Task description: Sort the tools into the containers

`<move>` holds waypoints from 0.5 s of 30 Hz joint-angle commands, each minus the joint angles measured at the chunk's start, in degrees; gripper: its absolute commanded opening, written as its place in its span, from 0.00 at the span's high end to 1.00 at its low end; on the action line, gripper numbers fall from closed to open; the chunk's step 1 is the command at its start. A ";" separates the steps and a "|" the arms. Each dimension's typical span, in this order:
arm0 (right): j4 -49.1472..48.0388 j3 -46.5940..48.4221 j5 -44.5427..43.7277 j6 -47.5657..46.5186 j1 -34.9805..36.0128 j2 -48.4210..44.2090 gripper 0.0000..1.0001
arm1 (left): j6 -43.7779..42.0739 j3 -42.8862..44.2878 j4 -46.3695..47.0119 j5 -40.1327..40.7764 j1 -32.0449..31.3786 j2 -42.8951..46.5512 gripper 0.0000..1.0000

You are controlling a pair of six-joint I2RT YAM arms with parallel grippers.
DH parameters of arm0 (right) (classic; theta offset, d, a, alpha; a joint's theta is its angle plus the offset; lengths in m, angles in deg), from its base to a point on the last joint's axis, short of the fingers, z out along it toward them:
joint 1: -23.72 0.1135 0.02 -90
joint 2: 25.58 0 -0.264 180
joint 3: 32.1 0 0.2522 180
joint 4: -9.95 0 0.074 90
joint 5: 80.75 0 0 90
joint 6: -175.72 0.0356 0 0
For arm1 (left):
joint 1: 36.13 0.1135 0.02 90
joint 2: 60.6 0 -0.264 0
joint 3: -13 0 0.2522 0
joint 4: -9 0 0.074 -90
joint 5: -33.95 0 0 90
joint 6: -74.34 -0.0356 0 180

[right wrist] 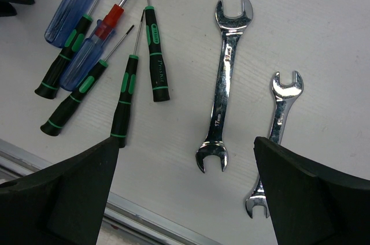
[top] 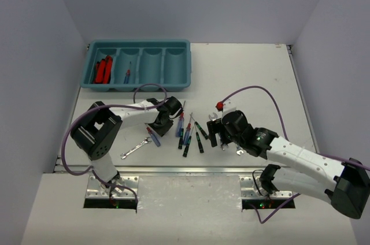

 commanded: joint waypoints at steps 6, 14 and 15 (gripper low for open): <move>-1.85 -0.17 -1.53 -0.12 0.00 -1.08 0.01 | -8.34 6.43 -5.69 8.41 -0.30 1.86 0.66; -1.93 -0.05 -1.10 0.05 0.00 -0.82 0.01 | -9.74 0.61 -10.24 12.21 -0.24 14.12 0.62; -1.89 -0.01 -1.10 -0.03 0.00 -0.77 0.01 | -10.57 -0.67 -9.82 11.51 -0.28 14.42 0.62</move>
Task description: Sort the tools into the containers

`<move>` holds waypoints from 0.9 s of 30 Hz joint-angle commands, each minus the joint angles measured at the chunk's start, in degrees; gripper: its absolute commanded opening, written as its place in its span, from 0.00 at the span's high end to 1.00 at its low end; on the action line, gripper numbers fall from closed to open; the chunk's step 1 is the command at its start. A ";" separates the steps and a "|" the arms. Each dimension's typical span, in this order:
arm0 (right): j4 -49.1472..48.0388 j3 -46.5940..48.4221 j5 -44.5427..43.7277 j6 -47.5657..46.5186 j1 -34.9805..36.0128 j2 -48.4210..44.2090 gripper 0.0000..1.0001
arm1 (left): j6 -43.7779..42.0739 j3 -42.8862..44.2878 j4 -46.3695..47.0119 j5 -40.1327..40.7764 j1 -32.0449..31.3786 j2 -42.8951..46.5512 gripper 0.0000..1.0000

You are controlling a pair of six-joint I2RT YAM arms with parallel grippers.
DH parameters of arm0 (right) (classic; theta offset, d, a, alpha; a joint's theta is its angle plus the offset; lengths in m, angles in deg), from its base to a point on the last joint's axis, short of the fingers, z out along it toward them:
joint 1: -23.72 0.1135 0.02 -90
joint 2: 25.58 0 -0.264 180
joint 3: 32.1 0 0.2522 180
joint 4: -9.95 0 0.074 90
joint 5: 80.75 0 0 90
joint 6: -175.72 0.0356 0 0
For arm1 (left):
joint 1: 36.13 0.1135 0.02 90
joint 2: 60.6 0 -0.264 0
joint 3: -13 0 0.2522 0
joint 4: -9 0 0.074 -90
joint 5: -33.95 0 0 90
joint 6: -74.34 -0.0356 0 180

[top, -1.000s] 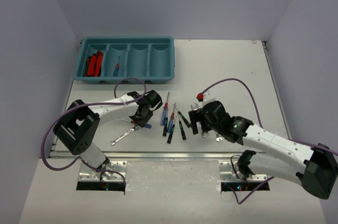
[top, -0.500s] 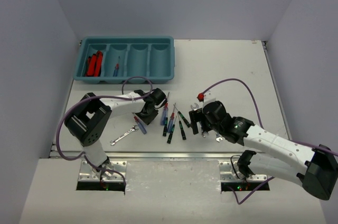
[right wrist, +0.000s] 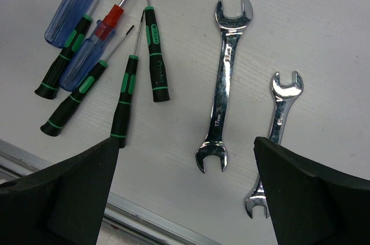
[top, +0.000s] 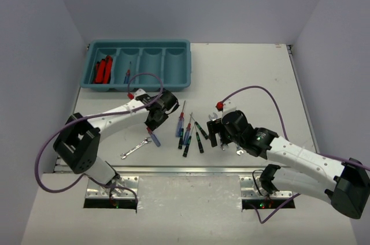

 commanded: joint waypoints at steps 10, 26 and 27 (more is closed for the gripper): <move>-1.84 -0.03 -1.48 0.04 0.08 -0.74 0.01 | -5.01 -13.10 3.65 -1.94 -0.42 4.89 0.62; -1.88 0.28 -1.12 -0.12 -0.04 0.15 0.01 | -4.78 -11.80 4.56 -2.03 -2.40 5.45 0.62; -1.91 0.24 -1.11 -0.12 -0.06 0.14 0.01 | -4.70 -11.58 4.21 -1.83 -2.44 5.93 0.62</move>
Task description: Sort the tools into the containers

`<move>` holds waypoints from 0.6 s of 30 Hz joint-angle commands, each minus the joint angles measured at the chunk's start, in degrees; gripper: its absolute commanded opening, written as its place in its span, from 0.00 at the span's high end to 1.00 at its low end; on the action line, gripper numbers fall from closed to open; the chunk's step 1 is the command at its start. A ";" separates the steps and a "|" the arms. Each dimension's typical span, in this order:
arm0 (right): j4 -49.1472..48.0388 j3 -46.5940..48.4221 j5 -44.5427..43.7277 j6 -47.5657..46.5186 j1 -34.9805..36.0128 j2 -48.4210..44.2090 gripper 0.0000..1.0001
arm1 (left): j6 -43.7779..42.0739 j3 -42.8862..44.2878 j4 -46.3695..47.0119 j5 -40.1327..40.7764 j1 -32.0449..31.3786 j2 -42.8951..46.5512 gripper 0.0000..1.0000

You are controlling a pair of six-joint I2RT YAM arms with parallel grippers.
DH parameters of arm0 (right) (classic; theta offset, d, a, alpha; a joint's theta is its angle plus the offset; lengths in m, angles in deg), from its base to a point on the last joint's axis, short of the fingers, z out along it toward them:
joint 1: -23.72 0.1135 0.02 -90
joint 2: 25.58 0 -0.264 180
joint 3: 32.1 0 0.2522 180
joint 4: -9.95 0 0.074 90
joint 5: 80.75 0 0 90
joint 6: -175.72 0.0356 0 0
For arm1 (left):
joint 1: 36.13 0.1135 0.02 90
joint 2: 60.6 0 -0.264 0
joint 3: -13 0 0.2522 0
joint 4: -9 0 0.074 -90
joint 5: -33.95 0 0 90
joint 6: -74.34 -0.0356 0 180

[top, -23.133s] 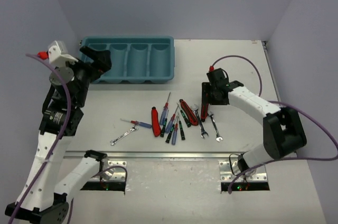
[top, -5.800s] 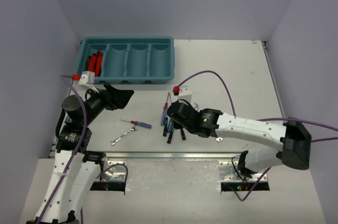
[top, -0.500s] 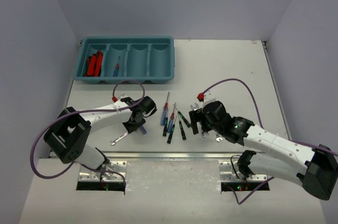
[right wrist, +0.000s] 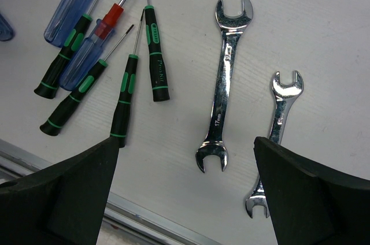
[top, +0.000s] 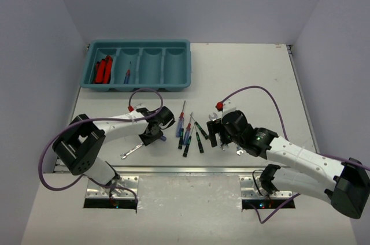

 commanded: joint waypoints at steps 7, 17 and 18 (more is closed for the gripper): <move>-1.93 0.33 -0.92 -0.10 0.00 0.13 0.01 | 1.97 3.53 -1.48 2.34 -0.70 4.08 0.61; -1.89 0.07 -1.14 -0.23 0.05 -0.49 0.01 | 2.72 6.91 0.90 2.88 -0.79 -5.27 0.57; -1.91 -0.02 -1.14 -0.28 0.00 -0.53 0.01 | 2.63 6.91 1.41 2.56 -0.79 -6.27 0.58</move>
